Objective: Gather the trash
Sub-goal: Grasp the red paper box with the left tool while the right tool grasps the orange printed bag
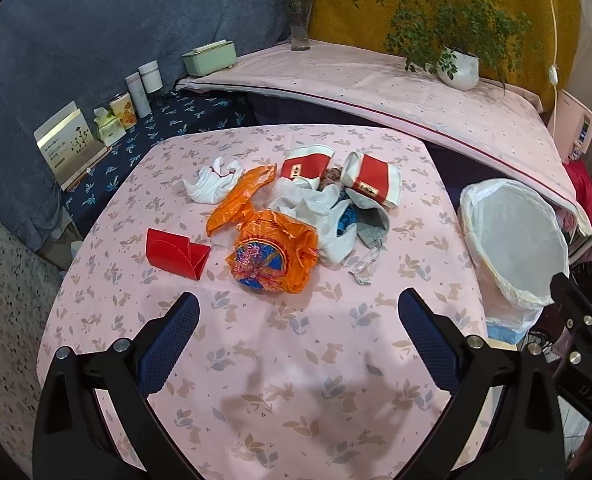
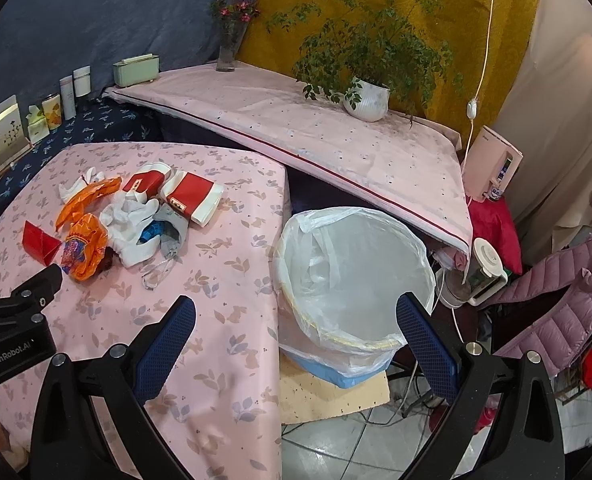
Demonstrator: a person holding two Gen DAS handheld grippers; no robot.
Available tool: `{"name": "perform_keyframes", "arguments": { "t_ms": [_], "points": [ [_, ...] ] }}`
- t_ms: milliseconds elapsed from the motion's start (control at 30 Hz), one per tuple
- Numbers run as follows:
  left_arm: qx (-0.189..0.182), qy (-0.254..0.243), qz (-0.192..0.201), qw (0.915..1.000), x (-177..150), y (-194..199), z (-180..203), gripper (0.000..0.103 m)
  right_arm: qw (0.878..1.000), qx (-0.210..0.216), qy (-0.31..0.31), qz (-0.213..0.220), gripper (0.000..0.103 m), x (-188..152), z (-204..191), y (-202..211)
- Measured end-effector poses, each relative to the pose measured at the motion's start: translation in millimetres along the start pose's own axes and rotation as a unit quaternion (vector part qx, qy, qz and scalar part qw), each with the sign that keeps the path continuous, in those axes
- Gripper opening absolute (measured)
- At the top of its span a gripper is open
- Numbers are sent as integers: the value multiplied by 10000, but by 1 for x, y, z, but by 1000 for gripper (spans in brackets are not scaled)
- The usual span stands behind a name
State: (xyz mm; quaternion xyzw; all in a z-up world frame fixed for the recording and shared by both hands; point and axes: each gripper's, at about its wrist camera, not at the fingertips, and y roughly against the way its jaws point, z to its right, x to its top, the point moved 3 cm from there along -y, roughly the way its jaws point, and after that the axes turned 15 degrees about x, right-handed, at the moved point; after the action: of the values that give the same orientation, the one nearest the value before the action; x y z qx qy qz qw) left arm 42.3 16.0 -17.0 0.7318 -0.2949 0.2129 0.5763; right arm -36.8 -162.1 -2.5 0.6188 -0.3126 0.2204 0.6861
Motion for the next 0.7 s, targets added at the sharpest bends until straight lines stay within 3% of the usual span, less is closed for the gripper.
{"name": "perform_keyframes", "arguments": {
  "t_ms": [467, 700],
  "points": [
    [316, 764, -368, 9959, 15, -72, -79, 95, 9997, 12, -72, 236, 96, 24, -24, -35],
    [468, 1163, -724, 9895, 21, -118, -120, 95, 9992, 367, -108, 132, 96, 38, -48, -64]
  ]
}}
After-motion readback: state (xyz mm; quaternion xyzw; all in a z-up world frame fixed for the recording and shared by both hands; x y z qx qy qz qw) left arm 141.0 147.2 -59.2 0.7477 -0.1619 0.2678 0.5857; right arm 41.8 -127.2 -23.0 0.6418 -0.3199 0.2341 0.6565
